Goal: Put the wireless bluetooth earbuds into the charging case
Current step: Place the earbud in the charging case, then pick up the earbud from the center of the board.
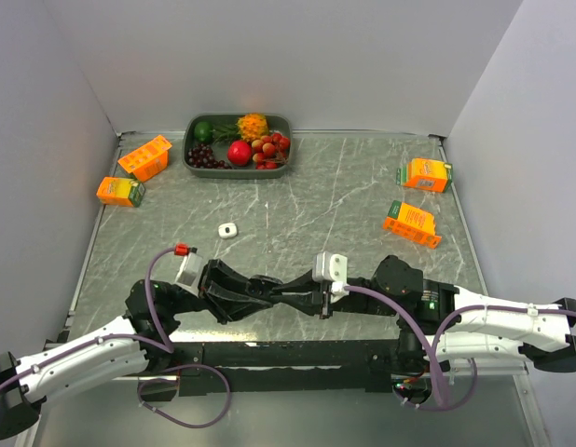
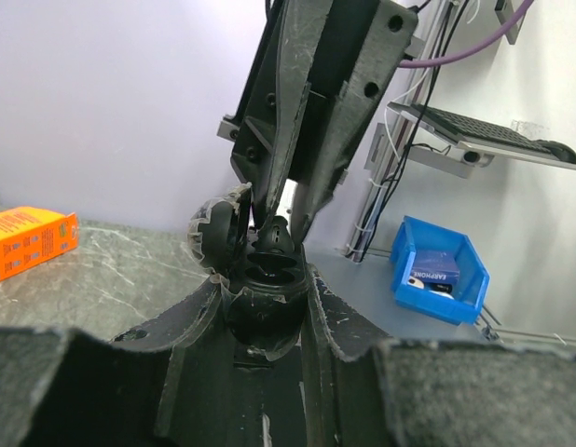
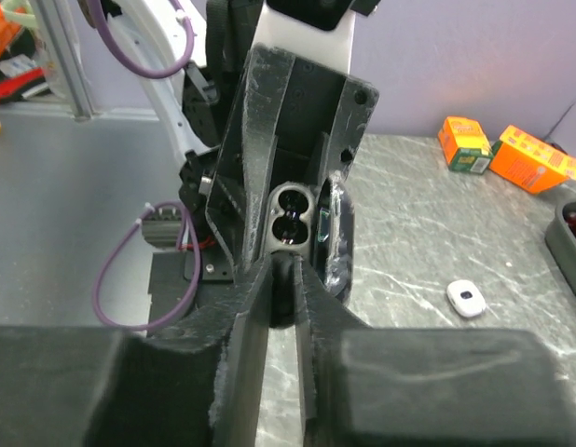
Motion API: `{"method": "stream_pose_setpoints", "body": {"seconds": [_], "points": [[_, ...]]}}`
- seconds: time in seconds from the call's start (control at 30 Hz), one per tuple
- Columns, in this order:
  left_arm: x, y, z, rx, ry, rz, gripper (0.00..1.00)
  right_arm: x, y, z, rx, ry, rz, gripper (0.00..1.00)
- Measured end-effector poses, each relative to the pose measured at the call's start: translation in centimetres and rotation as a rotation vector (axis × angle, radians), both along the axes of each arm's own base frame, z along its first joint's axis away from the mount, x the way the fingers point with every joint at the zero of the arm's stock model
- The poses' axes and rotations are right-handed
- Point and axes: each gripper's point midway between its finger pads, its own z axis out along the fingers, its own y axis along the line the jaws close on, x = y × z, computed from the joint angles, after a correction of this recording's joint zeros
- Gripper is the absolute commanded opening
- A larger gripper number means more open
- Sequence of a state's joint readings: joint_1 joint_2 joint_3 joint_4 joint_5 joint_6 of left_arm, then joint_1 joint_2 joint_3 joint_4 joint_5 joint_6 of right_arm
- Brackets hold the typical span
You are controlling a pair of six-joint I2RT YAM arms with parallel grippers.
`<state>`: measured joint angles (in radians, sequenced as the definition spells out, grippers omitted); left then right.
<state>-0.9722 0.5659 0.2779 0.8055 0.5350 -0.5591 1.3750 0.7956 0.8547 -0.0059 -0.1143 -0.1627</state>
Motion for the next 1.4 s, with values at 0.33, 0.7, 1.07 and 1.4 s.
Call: {"method": "stream_pose_setpoints", "body": {"seconds": [0.33,0.7,1.07,1.4], "points": [[0.6,0.2,0.3,-0.014,-0.001,0.043,0.01,0.1,-0.2,-0.1,-0.004,0.013,-0.015,0.45],[2.0,1.6,0.6,-0.045,-0.019,0.171,0.01,1.6,-5.2,3.4,0.126,0.047,-0.158,0.51],[3.9,0.8,-4.6,0.145,0.033,0.246,0.01,13.1,-9.4,-9.3,-0.111,0.472,-0.726,0.40],[4.9,1.5,-5.1,0.161,0.063,0.321,0.01,13.0,-11.3,-26.1,-0.522,0.873,-0.843,0.23]]}}
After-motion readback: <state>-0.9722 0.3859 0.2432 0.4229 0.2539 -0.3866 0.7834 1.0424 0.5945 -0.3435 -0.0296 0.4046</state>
